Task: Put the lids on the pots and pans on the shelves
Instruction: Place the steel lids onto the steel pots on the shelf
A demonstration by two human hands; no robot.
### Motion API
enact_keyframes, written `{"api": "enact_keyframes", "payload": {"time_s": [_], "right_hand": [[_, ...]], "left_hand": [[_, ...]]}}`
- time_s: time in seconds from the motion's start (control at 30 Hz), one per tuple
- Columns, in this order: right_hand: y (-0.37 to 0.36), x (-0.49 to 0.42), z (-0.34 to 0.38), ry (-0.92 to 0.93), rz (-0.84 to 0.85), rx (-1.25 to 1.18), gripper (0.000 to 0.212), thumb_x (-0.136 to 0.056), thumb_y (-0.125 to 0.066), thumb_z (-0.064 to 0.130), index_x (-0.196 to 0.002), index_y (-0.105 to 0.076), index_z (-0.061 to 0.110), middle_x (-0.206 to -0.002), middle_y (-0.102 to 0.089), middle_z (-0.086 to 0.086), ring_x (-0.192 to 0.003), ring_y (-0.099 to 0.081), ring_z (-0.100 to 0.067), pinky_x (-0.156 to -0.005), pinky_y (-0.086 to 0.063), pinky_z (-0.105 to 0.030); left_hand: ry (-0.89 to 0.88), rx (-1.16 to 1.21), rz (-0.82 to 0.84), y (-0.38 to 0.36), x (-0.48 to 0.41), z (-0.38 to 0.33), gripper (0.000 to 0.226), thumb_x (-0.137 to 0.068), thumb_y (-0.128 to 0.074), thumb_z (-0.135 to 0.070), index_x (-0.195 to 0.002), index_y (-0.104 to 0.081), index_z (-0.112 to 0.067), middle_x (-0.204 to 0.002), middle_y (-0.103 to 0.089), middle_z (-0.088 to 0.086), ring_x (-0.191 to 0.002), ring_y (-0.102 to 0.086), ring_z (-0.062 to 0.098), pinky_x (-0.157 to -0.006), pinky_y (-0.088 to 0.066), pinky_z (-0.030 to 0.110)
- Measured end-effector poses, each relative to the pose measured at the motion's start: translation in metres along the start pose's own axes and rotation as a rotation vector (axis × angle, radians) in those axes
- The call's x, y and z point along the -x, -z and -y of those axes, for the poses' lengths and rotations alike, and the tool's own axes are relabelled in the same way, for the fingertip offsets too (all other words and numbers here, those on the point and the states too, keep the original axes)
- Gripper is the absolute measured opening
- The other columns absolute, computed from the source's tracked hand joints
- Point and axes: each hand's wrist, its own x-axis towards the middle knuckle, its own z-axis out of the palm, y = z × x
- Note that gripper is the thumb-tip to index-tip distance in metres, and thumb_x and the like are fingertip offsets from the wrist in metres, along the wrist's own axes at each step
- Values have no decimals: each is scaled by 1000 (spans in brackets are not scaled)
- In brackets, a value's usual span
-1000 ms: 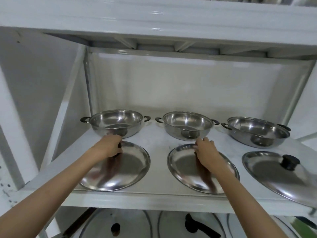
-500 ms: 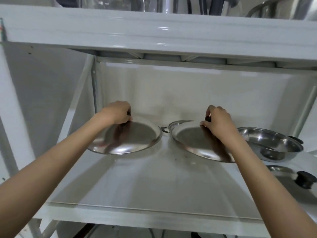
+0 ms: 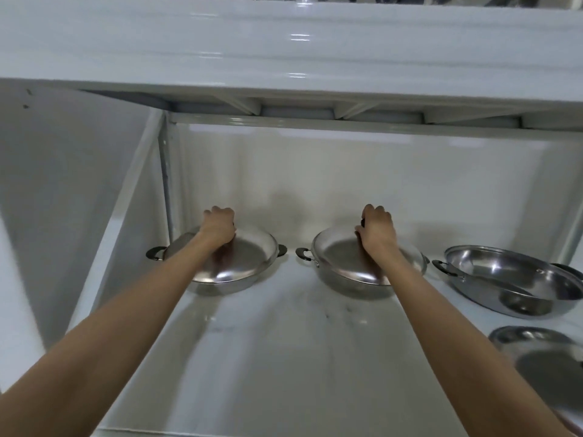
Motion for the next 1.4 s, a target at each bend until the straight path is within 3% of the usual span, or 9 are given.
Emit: {"api": "enact_keyframes", "payload": {"time_s": [0.37, 0.77, 1.1, 1.4], "right_hand": [[-46, -21, -25, -41, 28, 18, 25, -93, -56, 8, -115, -52, -4, -115, -53, -25, -105, -50, -38, -78, -46, -41], [-58, -30, -24, -40, 19, -19, 24, -95, -53, 11, -113, -52, -5, -116, -54, -24, -108, -49, -38, -80, -45, -42], [-62, -28, -24, -27, 27, 58, 24, -97, -49, 14, -114, -51, -4, -116, -55, -23, -107, -50, -37, -76, -46, -41], [-63, -28, -26, -24, 38, 31, 24, -98, -49, 12, -114, -53, -4, -117, -55, -23, -109, -50, -36, -82, -44, -40]], "left_hand": [[-22, 119, -124, -54, -40, 28, 29, -97, -38, -15, -111, -59, 1, -113, -60, 27, -106, -54, 41, -97, -42, 42], [-24, 39, -150, -62, -43, 30, 24, -97, -43, -8, -110, -60, 4, -117, -54, 27, -112, -47, 41, -94, -45, 42], [-34, 105, -223, -75, -49, 29, 30, -101, -37, -18, -109, -60, 0, -111, -58, 25, -105, -51, 39, -94, -40, 40], [-28, 134, -243, -81, -49, 28, 25, -98, -41, -14, -105, -61, -1, -105, -61, 28, -103, -52, 41, -90, -40, 42]]}}
